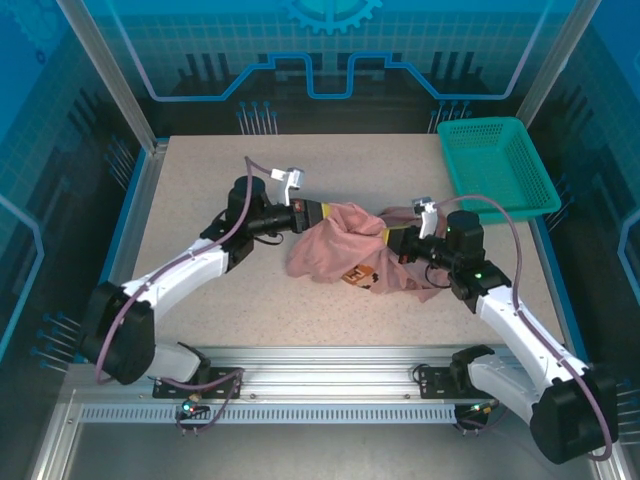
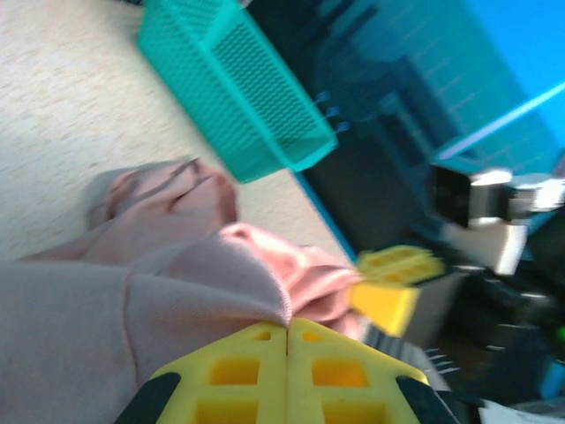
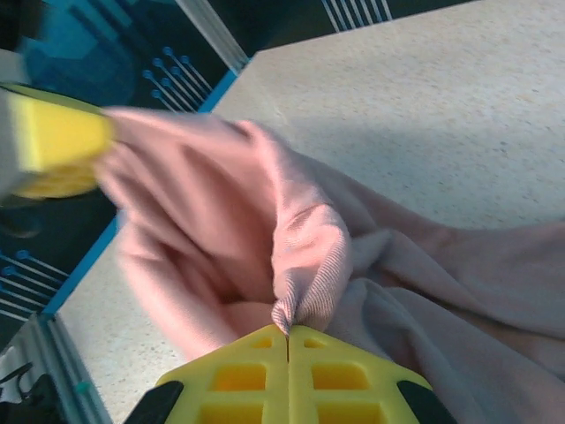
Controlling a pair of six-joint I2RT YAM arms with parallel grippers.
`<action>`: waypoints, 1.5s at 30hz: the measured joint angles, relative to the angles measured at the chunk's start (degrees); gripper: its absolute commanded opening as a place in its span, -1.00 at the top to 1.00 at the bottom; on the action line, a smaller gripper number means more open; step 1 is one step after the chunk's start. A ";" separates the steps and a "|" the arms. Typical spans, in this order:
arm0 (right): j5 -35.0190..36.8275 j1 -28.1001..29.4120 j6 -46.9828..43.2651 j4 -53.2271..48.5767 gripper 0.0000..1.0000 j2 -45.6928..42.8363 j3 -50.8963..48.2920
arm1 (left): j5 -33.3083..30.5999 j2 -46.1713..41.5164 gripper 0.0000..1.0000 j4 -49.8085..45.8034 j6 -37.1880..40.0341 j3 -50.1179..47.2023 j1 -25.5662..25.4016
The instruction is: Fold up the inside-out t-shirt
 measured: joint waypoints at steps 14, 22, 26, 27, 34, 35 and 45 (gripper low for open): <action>12.57 9.86 -13.64 -11.52 -0.04 2.29 4.79 | 11.04 -3.26 1.00 7.61 1.16 -3.74 2.43; 9.77 12.85 -19.98 -11.54 -0.13 10.91 10.34 | 12.52 -3.28 1.00 7.26 3.28 -3.76 2.43; 9.60 12.96 -21.53 -11.56 0.13 17.18 14.38 | 12.52 -3.54 1.00 6.62 4.48 -3.76 2.43; 9.51 12.98 -21.97 -11.50 0.27 18.60 15.37 | 12.50 -3.74 1.00 6.27 4.94 -3.80 2.43; 5.66 13.07 -22.62 -11.96 1.00 20.33 16.59 | 10.08 -5.68 1.00 1.79 9.29 -4.31 2.47; 4.81 13.05 -22.45 -12.26 1.00 20.02 16.59 | 9.33 -5.95 1.00 1.22 9.64 -4.39 2.47; -10.95 7.80 -12.61 -6.54 1.00 7.26 10.43 | -6.97 -7.58 1.00 -7.02 13.81 -4.70 2.64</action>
